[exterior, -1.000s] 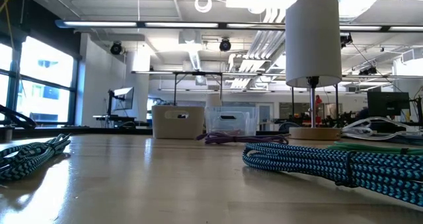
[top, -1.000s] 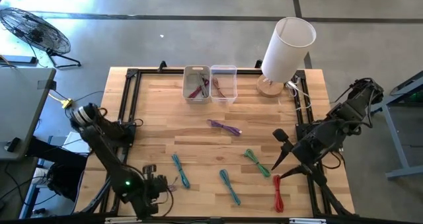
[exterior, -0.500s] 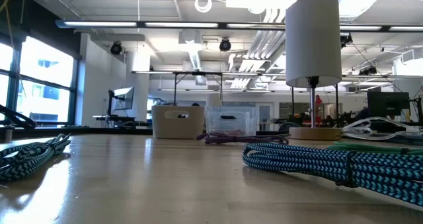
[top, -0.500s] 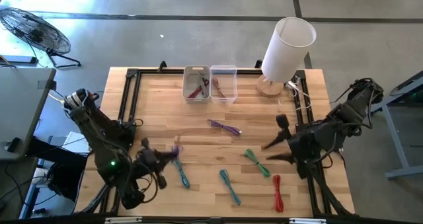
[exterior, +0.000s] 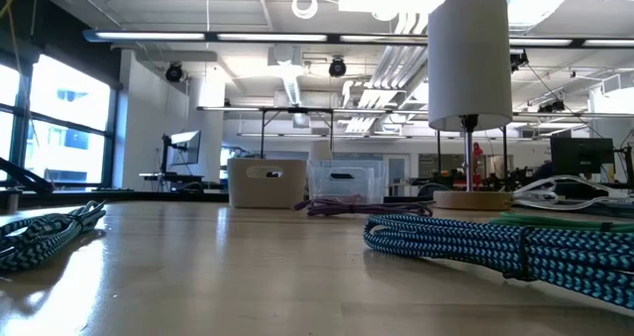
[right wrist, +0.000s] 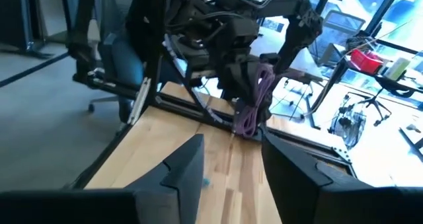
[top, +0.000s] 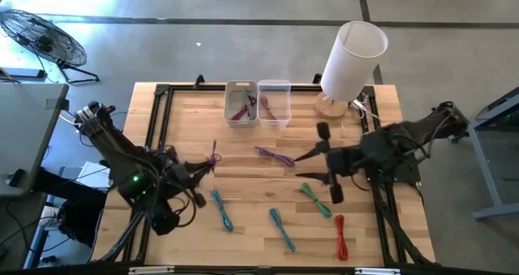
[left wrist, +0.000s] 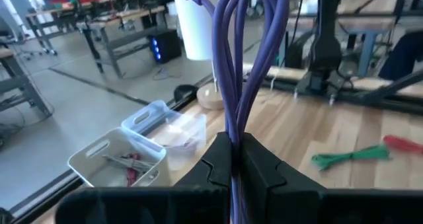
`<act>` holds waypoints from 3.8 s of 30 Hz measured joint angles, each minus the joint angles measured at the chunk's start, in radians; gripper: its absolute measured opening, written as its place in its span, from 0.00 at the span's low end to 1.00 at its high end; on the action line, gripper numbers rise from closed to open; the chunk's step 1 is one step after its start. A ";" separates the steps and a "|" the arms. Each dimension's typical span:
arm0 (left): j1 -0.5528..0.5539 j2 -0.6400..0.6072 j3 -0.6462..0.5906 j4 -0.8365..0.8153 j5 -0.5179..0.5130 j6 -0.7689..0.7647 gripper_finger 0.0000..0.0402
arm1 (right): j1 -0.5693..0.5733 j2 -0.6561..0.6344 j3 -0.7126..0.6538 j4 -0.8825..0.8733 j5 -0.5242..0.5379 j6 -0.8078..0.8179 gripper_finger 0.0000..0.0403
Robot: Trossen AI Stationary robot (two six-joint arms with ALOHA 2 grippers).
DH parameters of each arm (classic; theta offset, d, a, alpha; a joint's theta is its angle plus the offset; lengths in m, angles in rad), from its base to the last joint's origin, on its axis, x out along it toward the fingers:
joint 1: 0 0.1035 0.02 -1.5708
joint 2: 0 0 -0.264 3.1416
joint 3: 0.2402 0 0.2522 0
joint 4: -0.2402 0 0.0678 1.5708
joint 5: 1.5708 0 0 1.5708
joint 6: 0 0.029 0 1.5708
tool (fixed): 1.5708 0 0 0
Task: Pick & Place USB Port
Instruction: Put the bottom violet USB cable into the transparent bin
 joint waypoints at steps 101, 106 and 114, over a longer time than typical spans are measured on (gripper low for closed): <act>0.824 0.138 0.000 1.410 1.652 1.239 0.01 | -0.238 0.070 0.000 0.226 -0.201 -0.136 0.52; 0.835 0.140 0.000 1.405 1.666 1.233 0.01 | -0.255 0.070 0.000 0.224 -0.205 -0.130 0.52; 0.840 0.140 0.000 1.403 1.670 1.233 0.01 | -0.282 0.070 0.000 0.222 -0.230 -0.129 0.39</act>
